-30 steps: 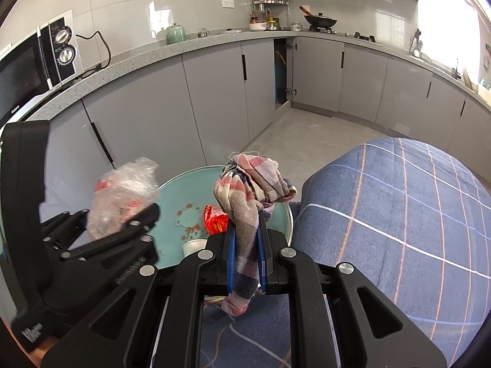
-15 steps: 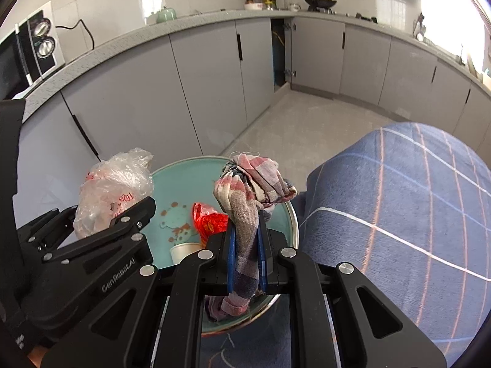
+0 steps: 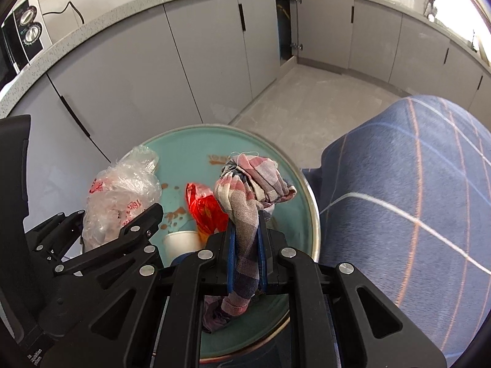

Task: Collect trash

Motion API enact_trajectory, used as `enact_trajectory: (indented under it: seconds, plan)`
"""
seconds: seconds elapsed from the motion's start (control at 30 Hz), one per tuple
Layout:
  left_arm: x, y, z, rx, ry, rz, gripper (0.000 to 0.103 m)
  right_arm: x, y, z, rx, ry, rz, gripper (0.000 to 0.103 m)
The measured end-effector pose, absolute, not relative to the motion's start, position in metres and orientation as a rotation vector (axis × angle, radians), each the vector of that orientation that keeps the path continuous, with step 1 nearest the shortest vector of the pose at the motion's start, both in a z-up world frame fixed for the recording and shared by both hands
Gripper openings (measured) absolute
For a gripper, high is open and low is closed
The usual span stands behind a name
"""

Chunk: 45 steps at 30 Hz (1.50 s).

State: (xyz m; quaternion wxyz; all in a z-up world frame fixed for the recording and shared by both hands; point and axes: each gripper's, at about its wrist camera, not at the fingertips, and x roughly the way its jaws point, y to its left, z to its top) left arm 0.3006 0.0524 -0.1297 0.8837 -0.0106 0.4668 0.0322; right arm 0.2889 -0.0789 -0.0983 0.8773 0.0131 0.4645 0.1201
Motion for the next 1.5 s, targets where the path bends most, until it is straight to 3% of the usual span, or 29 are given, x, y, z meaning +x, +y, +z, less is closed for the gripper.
enact_trajectory:
  seconds: [0.17,0.27,0.3,0.37,0.5,0.57,0.63,0.7,0.9,1.5]
  plan:
    - [0.301,0.052,-0.137,-0.023,0.985,0.059,0.051,0.293,-0.078,-0.102,0.037,0.991,0.267,0.014]
    - [0.300,0.053,-0.136,-0.030,0.979,0.077,0.059,0.296,-0.075,-0.103,0.030,0.988,0.270,0.019]
    - [0.300,0.055,-0.136,-0.032,0.975,0.088,0.067,0.297,-0.076,-0.102,0.034,0.986,0.267,0.025]
    - [0.297,0.061,-0.132,-0.064,0.968,0.078,0.068,0.293,-0.081,-0.099,0.060,0.978,0.265,0.035]
    - [0.289,0.059,-0.118,-0.061,0.929,0.091,0.084,0.284,-0.096,-0.088,0.095,0.940,0.264,0.050]
    - [0.283,0.057,-0.108,-0.050,0.905,0.080,0.085,0.275,-0.102,-0.080,0.106,0.918,0.262,0.051]
    - [0.276,0.055,-0.100,-0.048,0.883,0.079,0.092,0.265,-0.107,-0.072,0.120,0.897,0.254,0.054]
    - [0.268,0.056,-0.093,-0.038,0.862,0.093,0.096,0.254,-0.113,-0.065,0.133,0.863,0.237,0.067]
    - [0.235,0.067,-0.080,-0.052,0.832,0.121,0.096,0.215,-0.121,-0.051,0.138,0.791,0.198,0.077]
    - [0.104,0.087,-0.045,-0.051,0.706,0.169,0.097,0.103,-0.116,-0.022,0.139,0.631,0.200,0.086]
